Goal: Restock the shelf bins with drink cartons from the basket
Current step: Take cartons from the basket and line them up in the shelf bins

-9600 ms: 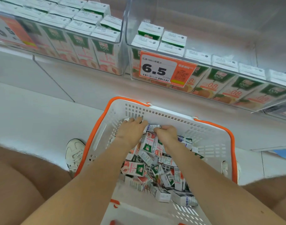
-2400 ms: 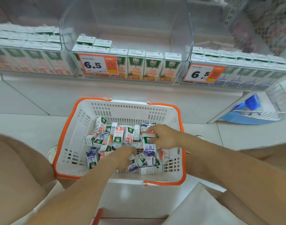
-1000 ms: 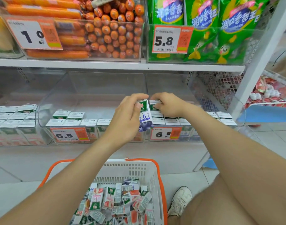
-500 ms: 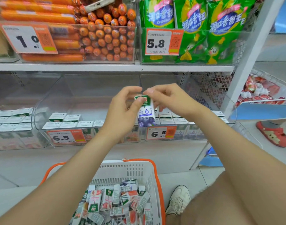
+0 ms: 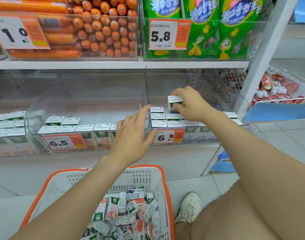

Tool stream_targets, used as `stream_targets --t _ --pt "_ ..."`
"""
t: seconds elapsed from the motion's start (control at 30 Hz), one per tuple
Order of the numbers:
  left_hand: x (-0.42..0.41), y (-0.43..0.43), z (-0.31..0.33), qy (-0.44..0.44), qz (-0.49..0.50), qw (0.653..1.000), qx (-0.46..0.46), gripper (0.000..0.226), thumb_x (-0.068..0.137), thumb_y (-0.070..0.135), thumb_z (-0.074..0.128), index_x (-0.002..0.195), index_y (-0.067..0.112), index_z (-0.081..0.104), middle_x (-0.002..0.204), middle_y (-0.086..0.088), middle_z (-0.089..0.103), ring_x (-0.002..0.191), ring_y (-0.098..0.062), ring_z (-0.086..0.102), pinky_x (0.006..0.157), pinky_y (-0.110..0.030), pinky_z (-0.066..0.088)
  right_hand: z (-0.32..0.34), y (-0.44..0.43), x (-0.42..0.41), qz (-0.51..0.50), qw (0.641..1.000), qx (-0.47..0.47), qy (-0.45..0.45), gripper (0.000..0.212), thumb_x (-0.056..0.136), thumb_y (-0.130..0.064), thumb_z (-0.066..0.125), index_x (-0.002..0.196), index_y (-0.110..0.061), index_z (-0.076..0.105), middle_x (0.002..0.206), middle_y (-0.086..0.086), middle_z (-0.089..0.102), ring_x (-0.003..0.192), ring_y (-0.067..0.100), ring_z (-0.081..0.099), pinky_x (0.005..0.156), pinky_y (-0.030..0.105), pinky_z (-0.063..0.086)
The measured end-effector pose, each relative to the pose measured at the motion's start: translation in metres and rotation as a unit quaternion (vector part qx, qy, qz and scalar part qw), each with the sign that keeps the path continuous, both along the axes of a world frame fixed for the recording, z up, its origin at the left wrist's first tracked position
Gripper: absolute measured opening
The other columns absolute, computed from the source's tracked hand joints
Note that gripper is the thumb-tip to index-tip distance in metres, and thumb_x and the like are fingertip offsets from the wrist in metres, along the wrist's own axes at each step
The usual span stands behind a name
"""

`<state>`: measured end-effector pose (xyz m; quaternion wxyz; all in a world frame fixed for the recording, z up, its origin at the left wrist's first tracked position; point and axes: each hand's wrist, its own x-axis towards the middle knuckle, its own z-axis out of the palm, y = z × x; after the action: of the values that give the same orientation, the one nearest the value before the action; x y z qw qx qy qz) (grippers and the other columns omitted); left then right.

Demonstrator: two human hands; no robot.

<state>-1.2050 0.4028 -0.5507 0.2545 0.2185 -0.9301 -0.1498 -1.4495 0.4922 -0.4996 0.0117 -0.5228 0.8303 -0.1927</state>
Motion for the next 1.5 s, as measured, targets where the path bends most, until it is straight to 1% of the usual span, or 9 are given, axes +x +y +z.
stream_targets --t 0.17,0.33,0.43,0.57,0.67,0.77,0.97,1.27,1.5 --pt "0.0 -0.006 -0.014 0.021 -0.007 1.0 -0.013 0.075 0.102 0.041 0.062 0.165 0.031 0.021 0.135 0.004 0.059 0.122 -0.022 0.049 0.103 -0.038 0.032 -0.013 -0.022 -0.004 -0.003 0.994 0.092 -0.055 0.037 0.098 -0.021 0.062 0.135 -0.015 0.066 0.133 0.01 0.068 0.123 0.034 0.061 0.097 0.034 0.049" --pt "0.002 -0.015 -0.014 0.028 -0.055 0.998 0.03 0.081 0.099 0.021 0.067 0.165 0.034 0.021 0.136 0.004 0.055 0.122 -0.019 0.047 0.102 -0.034 0.034 -0.006 -0.019 0.004 -0.019 0.987 0.134 -0.083 0.033 0.092 -0.01 0.048 0.114 -0.005 0.072 0.1 0.018 0.076 0.083 0.029 0.063 0.073 0.041 0.053" --pt "0.011 -0.021 -0.007 0.031 -0.083 0.993 0.073 0.075 0.097 0.012 0.064 0.162 0.032 0.03 0.14 0.002 0.054 0.127 -0.016 0.051 0.107 -0.033 0.042 0.004 -0.013 0.022 -0.059 0.994 0.087 -0.043 0.036 0.094 -0.014 0.047 0.121 -0.001 0.067 0.098 0.017 0.07 0.09 0.031 0.063 0.08 0.037 0.053" --pt "0.036 -0.022 -0.003 0.088 -0.072 0.993 0.0 0.043 0.092 0.005 0.064 0.133 0.016 0.06 0.126 0.0 0.061 0.12 -0.024 0.056 0.102 -0.039 0.046 0.035 0.004 0.09 -0.025 0.996 -0.081 -0.041 0.029 0.088 -0.008 0.049 0.093 -0.013 0.077 0.079 0.003 0.073 0.077 0.023 0.067 0.076 0.031 0.055" --pt "0.068 -0.018 -0.011 0.107 -0.086 0.988 -0.064 0.021 0.088 0.002 0.061 0.107 0.01 0.066 0.104 -0.003 0.06 0.095 -0.024 0.057 0.082 -0.036 0.045 0.034 0.017 0.152 0.082 0.994 -0.012 -0.067 0.027 0.082 -0.013 0.05 0.078 -0.012 0.077 0.063 0.001 0.069 0.064 0.018 0.064 0.063 0.029 0.051" --pt "0.107 -0.016 -0.039 -0.007 -0.085 0.996 -0.019 0.021 0.088 0.017 0.048 0.1 0.017 0.066 0.096 0.003 0.063 0.084 -0.022 0.06 0.071 -0.038 0.05 -0.007 0.017 0.198 0.181 0.97 0.153 -0.061 0.023 0.084 -0.011 0.052 0.063 -0.005 0.06 0.06 0.016 0.059 0.06 0.033 0.055 0.056 0.041 0.05" --pt "0.156 -0.023 -0.119 -0.296 -0.062 0.951 0.065 0.024 0.098 0.015 0.05 0.111 0.021 0.069 0.112 0.003 0.065 0.1 -0.022 0.062 0.079 -0.037 0.051 -0.105 0.017 0.239 0.235 0.895 0.379 0.002 0.035 0.099 -0.005 0.046 0.066 -0.014 0.04 0.065 0.005 0.043 0.057 0.022 0.039 0.054 0.031 0.035" --pt "0.178 -0.042 -0.22 -0.397 0.061 0.903 0.15 0.037 0.099 0.011 0.056 0.134 0.019 0.066 0.136 -0.009 0.06 0.119 -0.031 0.063 0.096 -0.044 0.054 -0.208 0.014 0.205 0.14 0.88 0.453 0.03 0.01 0.101 -0.008 0.051 0.101 -0.01 0.061 0.084 0.004 0.049 0.069 0.022 0.054 0.057 0.032 0.044" --pt "0.185 -0.058 -0.275 -0.458 0.087 0.868 0.173 0.081 0.097 0.007 0.063 0.165 0.015 0.02 0.171 -0.008 0.02 0.147 -0.042 0.037 0.113 -0.051 0.04 -0.264 0.009 0.207 0.111 0.864 0.49 -0.026 0.048 0.098 -0.054 0.061 0.122 -0.013 0.057 0.114 0.007 0.059 0.101 0.028 0.062 0.083 0.04 0.054"
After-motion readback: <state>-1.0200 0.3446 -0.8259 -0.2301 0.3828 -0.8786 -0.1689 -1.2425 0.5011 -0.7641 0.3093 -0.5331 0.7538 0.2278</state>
